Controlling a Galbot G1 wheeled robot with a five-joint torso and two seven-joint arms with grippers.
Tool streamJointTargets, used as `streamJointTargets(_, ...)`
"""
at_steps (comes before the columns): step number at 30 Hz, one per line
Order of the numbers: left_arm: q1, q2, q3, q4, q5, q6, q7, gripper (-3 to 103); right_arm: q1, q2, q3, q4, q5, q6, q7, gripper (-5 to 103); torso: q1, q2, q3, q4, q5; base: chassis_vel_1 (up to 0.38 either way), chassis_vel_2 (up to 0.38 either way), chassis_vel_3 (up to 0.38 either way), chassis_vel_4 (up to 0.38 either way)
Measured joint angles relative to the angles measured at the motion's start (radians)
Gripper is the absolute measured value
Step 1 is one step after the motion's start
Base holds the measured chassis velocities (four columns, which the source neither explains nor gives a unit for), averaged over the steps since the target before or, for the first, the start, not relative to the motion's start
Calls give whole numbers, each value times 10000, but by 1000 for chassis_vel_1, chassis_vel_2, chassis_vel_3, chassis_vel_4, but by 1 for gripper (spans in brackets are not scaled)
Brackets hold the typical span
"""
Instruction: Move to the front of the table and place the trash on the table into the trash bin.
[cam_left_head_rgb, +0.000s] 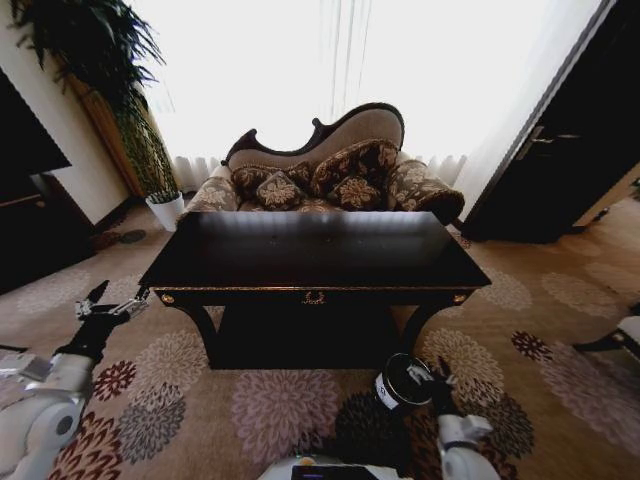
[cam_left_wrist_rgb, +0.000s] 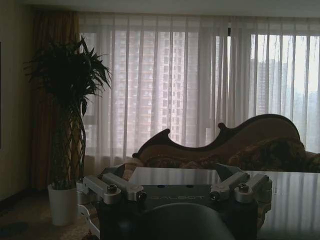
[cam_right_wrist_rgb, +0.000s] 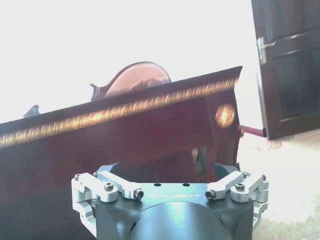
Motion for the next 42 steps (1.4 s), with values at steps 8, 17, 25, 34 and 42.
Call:
streamJointTargets(8,0,0,0,1,0,0,0,100,181,-306,1143,2026,642,-918,379,100,0,-2,1,1,-2,0,0,0,0)
streamJointTargets(17,0,0,0,1,0,0,0,100,961,-954,1088,2956,177,-1363,470,100,0,-1,1,2,0,0,0,0,0)
streamJointTargets(25,0,0,0,1,0,1,0,100,1534,-1789,467,2839,-838,-1359,400,100,0,-2,1,1,0,0,0,0,0)
streamJointTargets(34,0,0,0,0,0,0,0,100,1870,-2568,-80,2790,-1039,-1451,394,100,0,-2,2,1,-2,0,0,0,0)
streamJointTargets(42,0,0,0,0,0,0,0,100,1838,-2537,-151,2854,-896,-1517,421,100,0,-2,1,1,-1,0,0,0,0)
